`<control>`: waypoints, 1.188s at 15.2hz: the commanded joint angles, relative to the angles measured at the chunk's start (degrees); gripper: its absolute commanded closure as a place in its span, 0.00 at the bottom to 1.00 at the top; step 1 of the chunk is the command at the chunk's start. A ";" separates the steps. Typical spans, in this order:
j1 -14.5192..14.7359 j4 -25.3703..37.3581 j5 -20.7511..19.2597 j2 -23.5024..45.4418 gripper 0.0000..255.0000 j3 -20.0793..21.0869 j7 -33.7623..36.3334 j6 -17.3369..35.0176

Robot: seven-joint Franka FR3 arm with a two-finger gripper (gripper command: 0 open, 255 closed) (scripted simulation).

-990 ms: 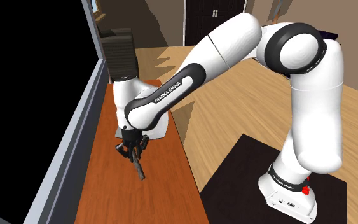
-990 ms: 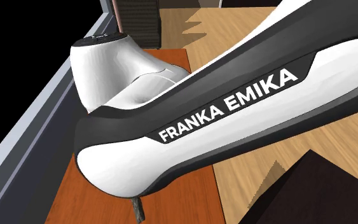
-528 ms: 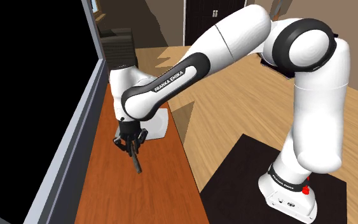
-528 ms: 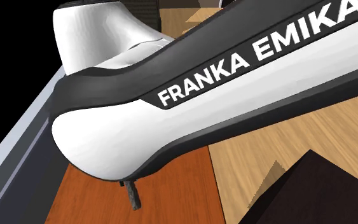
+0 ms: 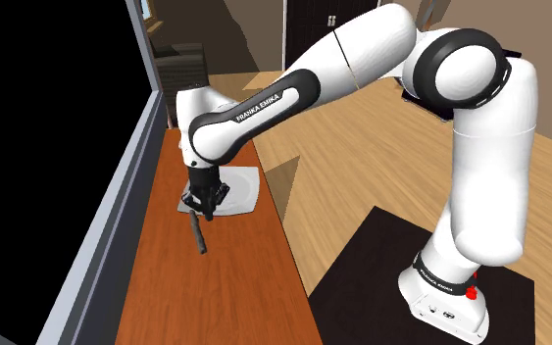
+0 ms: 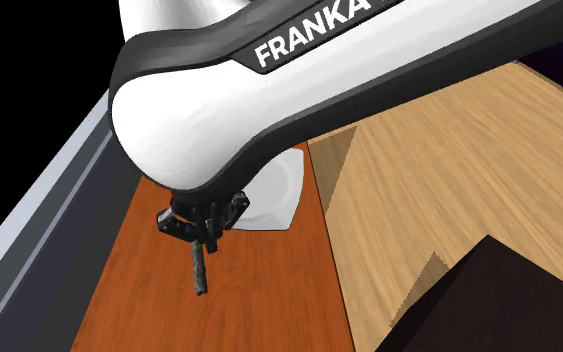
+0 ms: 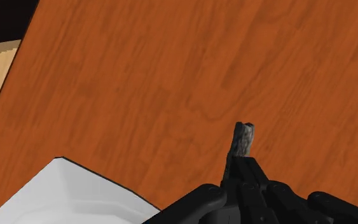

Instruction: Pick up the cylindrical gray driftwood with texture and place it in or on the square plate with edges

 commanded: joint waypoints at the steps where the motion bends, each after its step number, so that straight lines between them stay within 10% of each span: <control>1: 0.03 -0.01 0.00 0.01 0.00 0.03 0.01 0.00; 10: 8.42 31.68 -9.85 24.93 0.00 -6.84 12.32 -13.13; 18: 8.50 28.52 -10.22 26.59 0.00 -7.15 12.59 -8.34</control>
